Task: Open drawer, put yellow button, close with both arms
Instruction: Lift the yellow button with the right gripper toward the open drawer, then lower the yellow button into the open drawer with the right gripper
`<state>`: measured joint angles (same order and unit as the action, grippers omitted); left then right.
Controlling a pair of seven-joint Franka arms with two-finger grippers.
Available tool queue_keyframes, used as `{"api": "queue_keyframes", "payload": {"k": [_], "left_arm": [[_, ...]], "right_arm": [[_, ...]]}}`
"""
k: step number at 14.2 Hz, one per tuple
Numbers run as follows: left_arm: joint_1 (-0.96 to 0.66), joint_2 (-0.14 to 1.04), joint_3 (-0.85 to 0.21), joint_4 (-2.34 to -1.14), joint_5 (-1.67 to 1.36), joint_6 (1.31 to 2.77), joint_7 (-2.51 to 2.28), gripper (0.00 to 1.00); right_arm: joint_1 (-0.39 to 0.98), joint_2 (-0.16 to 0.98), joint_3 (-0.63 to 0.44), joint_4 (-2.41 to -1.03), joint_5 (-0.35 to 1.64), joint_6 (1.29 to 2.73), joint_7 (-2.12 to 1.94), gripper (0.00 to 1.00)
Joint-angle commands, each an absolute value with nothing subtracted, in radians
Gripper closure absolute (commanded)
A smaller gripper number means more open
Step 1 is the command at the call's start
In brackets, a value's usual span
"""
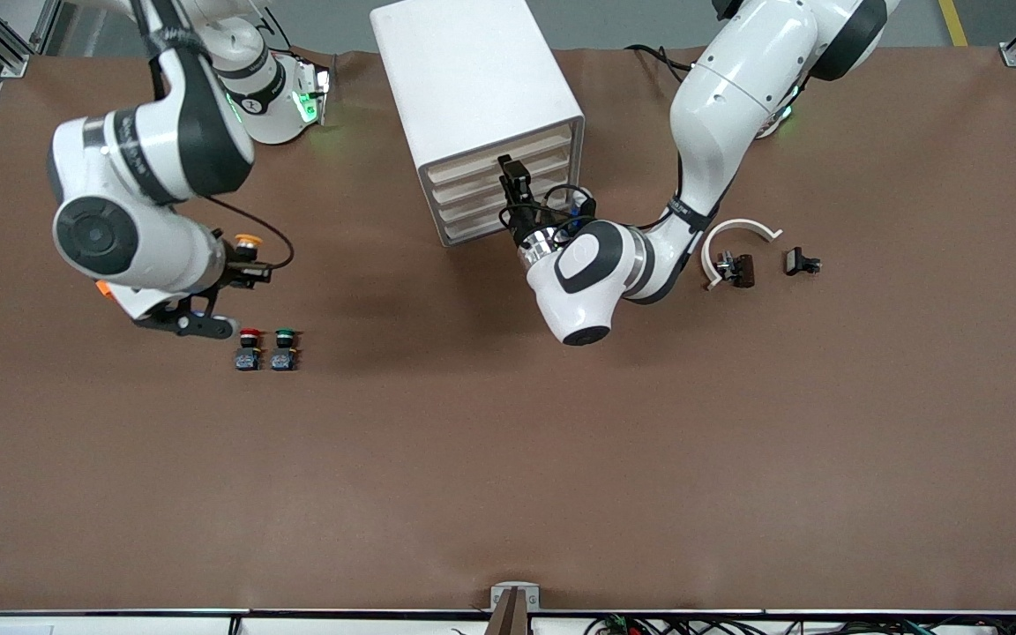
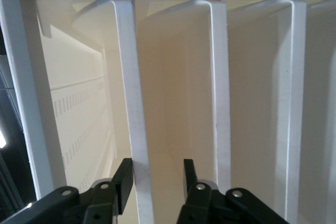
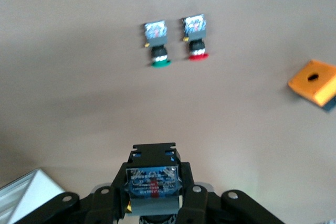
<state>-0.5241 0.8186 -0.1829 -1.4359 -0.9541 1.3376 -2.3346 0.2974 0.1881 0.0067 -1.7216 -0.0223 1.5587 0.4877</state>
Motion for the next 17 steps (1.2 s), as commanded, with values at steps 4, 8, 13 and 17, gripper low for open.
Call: {"api": "queue_keyframes", "payload": {"k": [4, 8, 13, 17], "left_arm": [[-0.528, 0.833, -0.175, -1.416, -0.959, 1.322, -2.364, 1.0], [-0.517, 0.836, -0.166, -1.414, -0.945, 1.322, -2.364, 1.0], [-0.477, 0.831, -0.137, -1.41, -0.943, 1.322, -2.362, 1.0], [-0.439, 0.836, -0.137, -1.376, -0.943, 1.324, -2.361, 1.0]], "right_arm": [[0.55, 0.196, -0.002, -1.609, -0.022, 1.489, 0.939, 0.77], [0.649, 0.227, -0.002, -1.52, 0.093, 1.503, 1.21, 0.77], [0.672, 0.256, -0.003, -1.473, 0.225, 1.63, 1.437, 0.78], [0.73, 0.29, -0.005, -1.468, 0.215, 1.706, 1.581, 0.78]]}}
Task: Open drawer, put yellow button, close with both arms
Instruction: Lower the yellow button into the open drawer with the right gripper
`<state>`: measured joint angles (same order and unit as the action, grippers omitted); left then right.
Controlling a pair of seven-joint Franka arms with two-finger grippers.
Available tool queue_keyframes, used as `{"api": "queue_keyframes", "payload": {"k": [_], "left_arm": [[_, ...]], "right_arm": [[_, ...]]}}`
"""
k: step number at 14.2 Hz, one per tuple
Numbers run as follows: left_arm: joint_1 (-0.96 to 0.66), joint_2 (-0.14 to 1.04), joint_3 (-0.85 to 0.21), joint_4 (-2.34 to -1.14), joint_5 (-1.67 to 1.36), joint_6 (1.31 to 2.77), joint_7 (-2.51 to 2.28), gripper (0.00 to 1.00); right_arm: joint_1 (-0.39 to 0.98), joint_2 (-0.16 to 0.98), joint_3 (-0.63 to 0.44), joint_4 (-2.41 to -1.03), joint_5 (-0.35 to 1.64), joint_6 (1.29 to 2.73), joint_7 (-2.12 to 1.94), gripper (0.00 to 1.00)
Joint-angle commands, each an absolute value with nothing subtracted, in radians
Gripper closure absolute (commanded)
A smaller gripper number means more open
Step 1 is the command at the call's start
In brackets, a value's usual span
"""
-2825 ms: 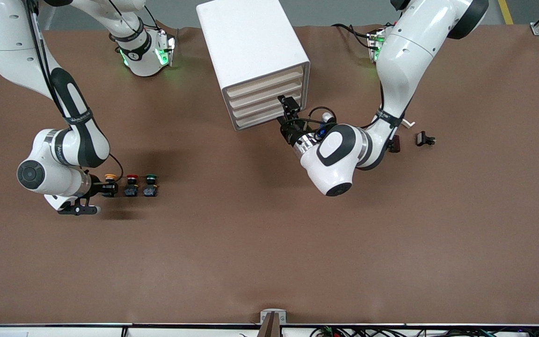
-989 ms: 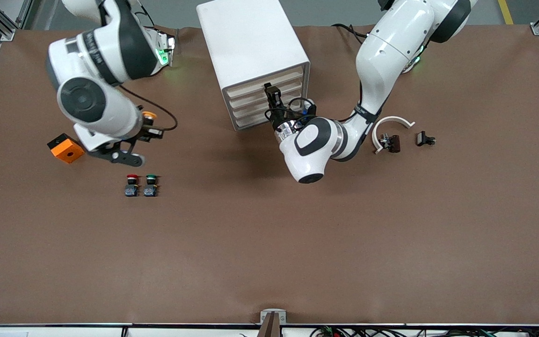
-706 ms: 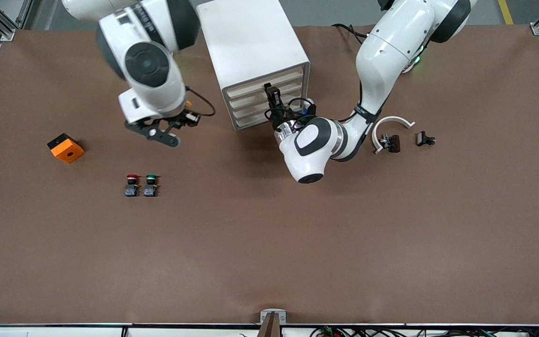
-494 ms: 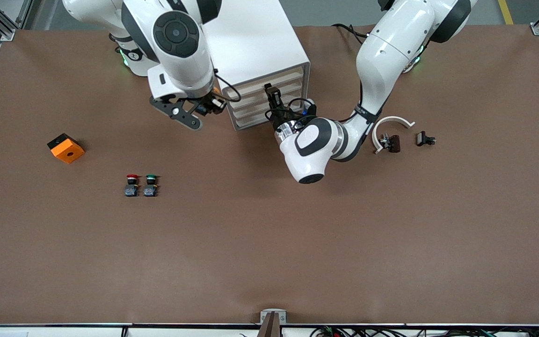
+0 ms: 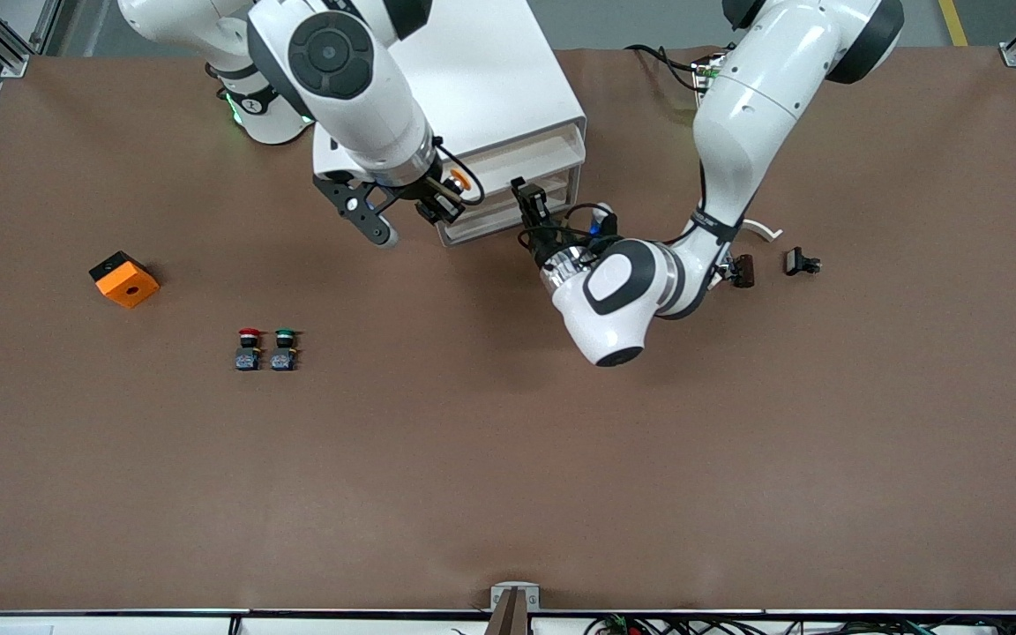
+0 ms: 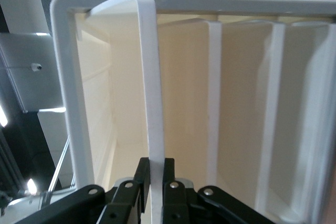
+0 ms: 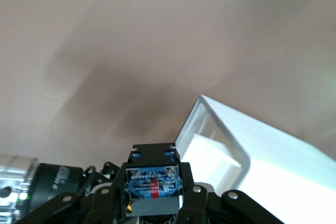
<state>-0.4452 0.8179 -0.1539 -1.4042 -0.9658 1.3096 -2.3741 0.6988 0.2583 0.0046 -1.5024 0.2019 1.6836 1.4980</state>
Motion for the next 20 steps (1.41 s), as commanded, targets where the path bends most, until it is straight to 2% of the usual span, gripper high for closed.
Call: {"api": "queue_keyframes", "payload": {"k": [1, 13, 15, 16, 17, 20], "left_arm": [[-0.437, 0.836, -0.135, -1.368, -0.943, 1.324, -2.359, 1.0], [-0.43, 0.838, -0.052, -1.318, -0.945, 1.335, -2.336, 0.99], [-0.43, 0.836, -0.052, -1.318, -0.945, 1.335, -2.319, 0.77], [-0.431, 0.836, -0.052, -1.318, -0.945, 1.335, -2.318, 0.27], [-0.431, 0.833, -0.052, -1.318, -0.943, 1.335, -2.318, 0.0], [-0.423, 0.827, -0.034, -1.292, -0.943, 1.335, -2.316, 0.0]], "right_arm": [[0.742, 0.294, -0.005, -1.468, 0.21, 1.73, 1.621, 0.78], [0.813, 0.325, -0.005, -1.476, 0.172, 1.753, 1.77, 0.8], [0.83, 0.333, -0.003, -1.48, 0.172, 1.75, 1.769, 0.8], [0.833, 0.336, -0.003, -1.482, 0.172, 1.749, 1.769, 0.8], [0.838, 0.339, -0.003, -1.485, 0.172, 1.749, 1.769, 0.8], [0.873, 0.342, -0.003, -1.511, 0.172, 1.747, 1.761, 0.8]]}}
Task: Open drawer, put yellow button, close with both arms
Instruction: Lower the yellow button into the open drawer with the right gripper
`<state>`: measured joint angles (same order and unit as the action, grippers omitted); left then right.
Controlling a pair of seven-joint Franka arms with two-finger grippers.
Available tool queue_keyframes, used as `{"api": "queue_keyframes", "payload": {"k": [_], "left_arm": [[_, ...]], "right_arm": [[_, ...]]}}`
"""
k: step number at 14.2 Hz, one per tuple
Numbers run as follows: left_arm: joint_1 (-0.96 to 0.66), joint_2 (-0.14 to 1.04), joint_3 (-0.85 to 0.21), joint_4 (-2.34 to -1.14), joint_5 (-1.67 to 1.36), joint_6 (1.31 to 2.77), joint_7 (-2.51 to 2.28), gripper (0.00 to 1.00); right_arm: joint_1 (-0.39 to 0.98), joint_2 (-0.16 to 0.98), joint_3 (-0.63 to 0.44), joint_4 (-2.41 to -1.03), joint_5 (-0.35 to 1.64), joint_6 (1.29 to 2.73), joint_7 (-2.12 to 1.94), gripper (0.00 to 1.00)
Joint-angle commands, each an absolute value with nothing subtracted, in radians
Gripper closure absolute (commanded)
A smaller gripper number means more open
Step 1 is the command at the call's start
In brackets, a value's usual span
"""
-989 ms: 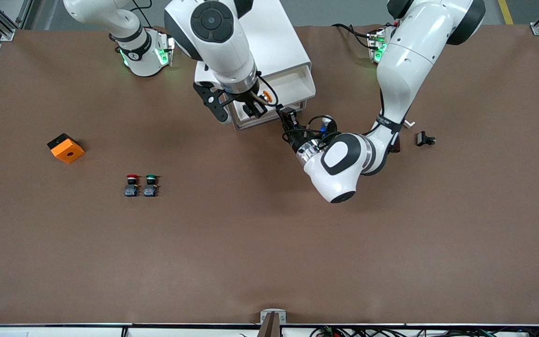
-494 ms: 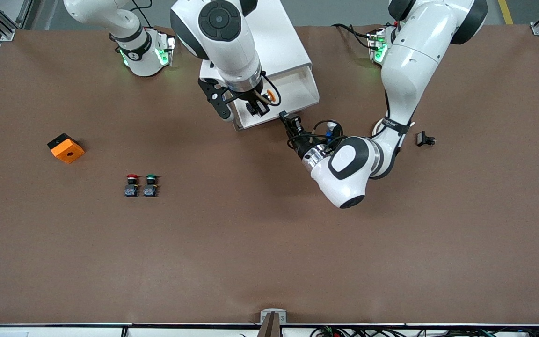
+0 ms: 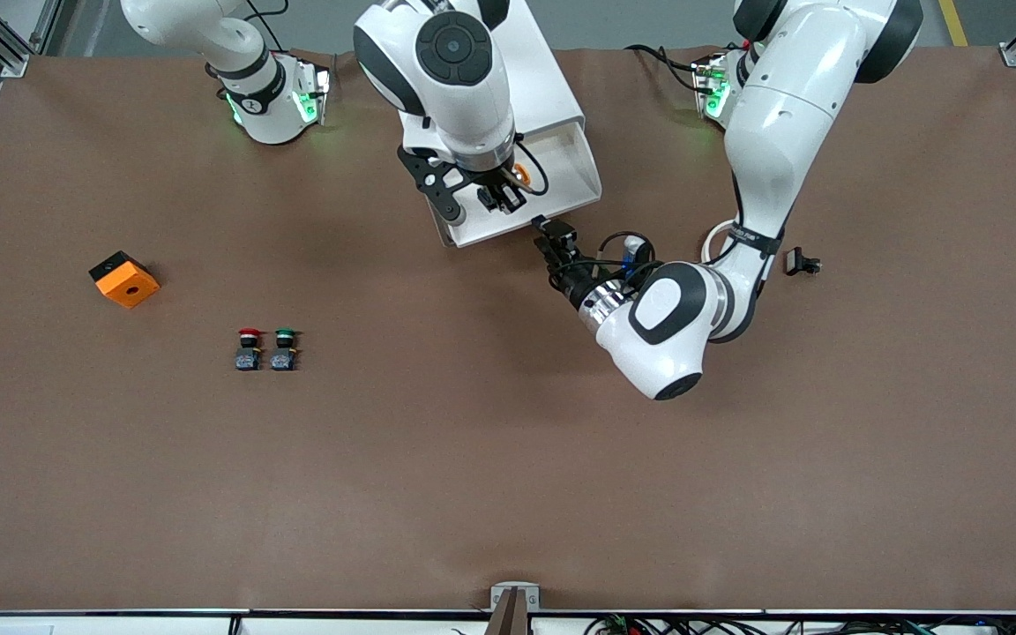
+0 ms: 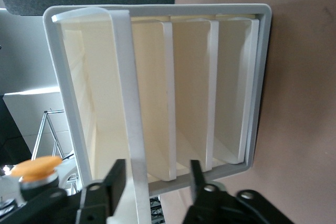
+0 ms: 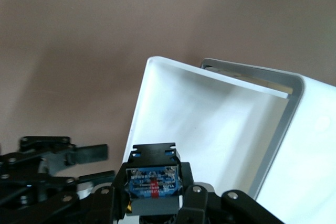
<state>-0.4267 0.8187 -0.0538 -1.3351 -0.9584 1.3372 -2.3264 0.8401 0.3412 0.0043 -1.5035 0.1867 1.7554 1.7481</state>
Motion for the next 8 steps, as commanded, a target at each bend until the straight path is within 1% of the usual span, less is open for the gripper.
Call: {"api": "queue_keyframes", "payload": {"k": [1, 3, 8], "left_arm": [[-0.423, 0.827, -0.016, -1.26, -0.94, 1.335, -2.315, 0.0], [-0.422, 0.825, 0.027, -1.217, -0.94, 1.335, -2.284, 0.0], [-0.405, 0.773, 0.141, -1.21, -0.913, 1.324, -2.041, 0.0]], "right_arm": [[0.887, 0.344, -0.003, -1.514, 0.17, 1.749, 1.761, 0.8], [0.897, 0.356, -0.003, -1.516, 0.17, 1.747, 1.766, 0.8], [0.917, 0.397, -0.003, -1.525, 0.175, 1.767, 1.766, 0.8]]}}
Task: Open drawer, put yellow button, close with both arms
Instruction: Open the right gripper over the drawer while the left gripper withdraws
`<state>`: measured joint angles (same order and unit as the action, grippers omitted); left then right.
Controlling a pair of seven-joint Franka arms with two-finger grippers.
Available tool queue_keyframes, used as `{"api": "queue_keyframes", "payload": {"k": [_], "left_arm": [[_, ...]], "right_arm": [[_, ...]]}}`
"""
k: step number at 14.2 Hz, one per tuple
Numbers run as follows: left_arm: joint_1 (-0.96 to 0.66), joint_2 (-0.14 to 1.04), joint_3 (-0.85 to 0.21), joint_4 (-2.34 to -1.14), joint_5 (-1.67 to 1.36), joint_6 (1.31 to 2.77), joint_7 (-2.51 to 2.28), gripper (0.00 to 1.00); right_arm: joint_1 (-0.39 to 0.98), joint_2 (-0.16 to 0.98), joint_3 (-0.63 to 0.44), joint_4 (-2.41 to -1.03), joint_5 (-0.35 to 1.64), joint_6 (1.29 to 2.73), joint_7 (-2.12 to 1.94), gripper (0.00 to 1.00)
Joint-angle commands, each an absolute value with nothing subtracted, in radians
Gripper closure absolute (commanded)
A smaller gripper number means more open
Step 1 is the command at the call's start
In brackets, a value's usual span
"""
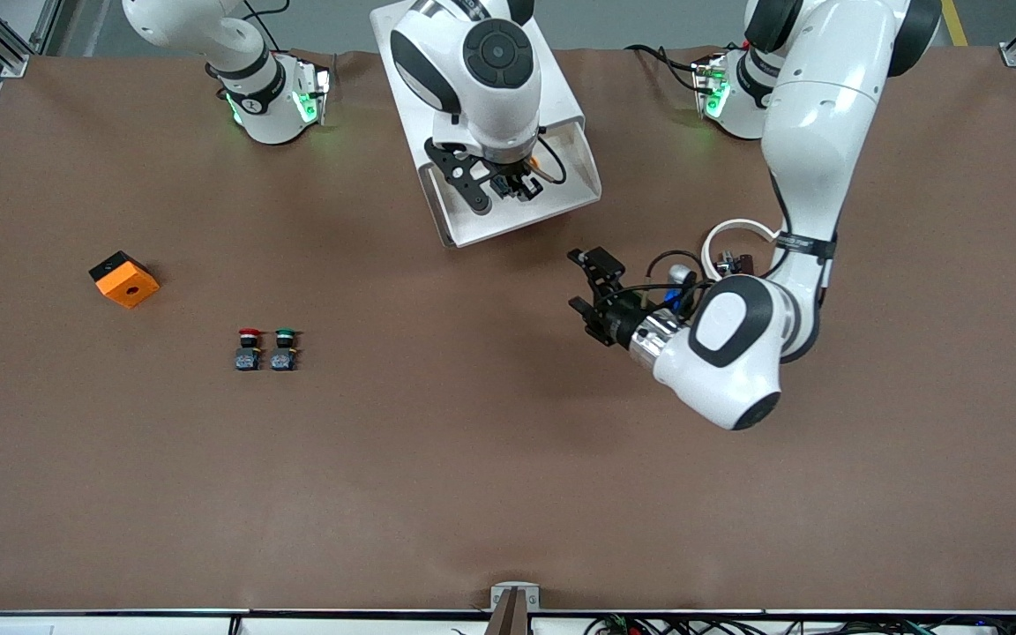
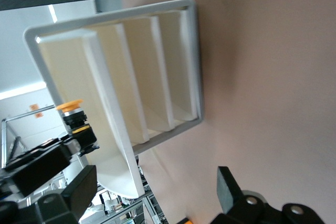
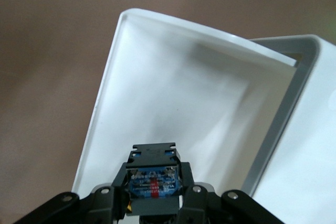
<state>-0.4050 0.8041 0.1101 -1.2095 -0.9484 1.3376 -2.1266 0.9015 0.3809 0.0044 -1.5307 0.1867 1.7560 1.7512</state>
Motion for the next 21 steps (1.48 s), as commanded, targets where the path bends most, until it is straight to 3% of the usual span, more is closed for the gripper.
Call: {"api": "queue_keyframes", "payload": {"k": [1, 5, 7, 8, 9, 10, 17, 21], "left_arm": [[-0.408, 0.759, 0.147, -1.21, -0.872, 1.325, -1.978, 0.0], [-0.433, 0.713, 0.147, -1.21, -0.63, 1.339, -1.769, 0.0], [-0.451, 0.668, 0.141, -1.215, -0.464, 1.394, -1.625, 0.0], [-0.471, 0.66, 0.138, -1.216, -0.406, 1.396, -1.571, 0.0], [-0.489, 0.657, 0.137, -1.218, -0.362, 1.4, -1.525, 0.0], [-0.503, 0.641, 0.137, -1.221, -0.324, 1.401, -1.481, 0.0], [-0.518, 0.47, 0.115, -1.377, -0.285, 1.5, -1.079, 0.0], [-0.52, 0.313, 0.016, -1.656, -0.189, 1.734, -0.953, 0.0]], "right_arm": [[0.917, 0.403, -0.003, -1.526, 0.181, 1.784, 1.77, 0.8], [0.914, 0.42, -0.003, -1.523, 0.184, 1.815, 1.844, 0.78], [0.916, 0.425, -0.003, -1.523, 0.184, 1.815, 1.844, 0.69], [0.917, 0.425, -0.003, -1.523, 0.183, 1.813, 1.844, 0.6], [0.917, 0.425, -0.003, -1.525, 0.183, 1.807, 1.842, 0.41], [0.917, 0.425, -0.003, -1.525, 0.183, 1.802, 1.841, 0.03], [0.902, 0.382, -0.009, -1.454, 0.181, 1.672, 1.829, 0.0], [0.848, 0.328, -0.012, -1.395, 0.175, 1.603, 1.827, 0.0]]}}
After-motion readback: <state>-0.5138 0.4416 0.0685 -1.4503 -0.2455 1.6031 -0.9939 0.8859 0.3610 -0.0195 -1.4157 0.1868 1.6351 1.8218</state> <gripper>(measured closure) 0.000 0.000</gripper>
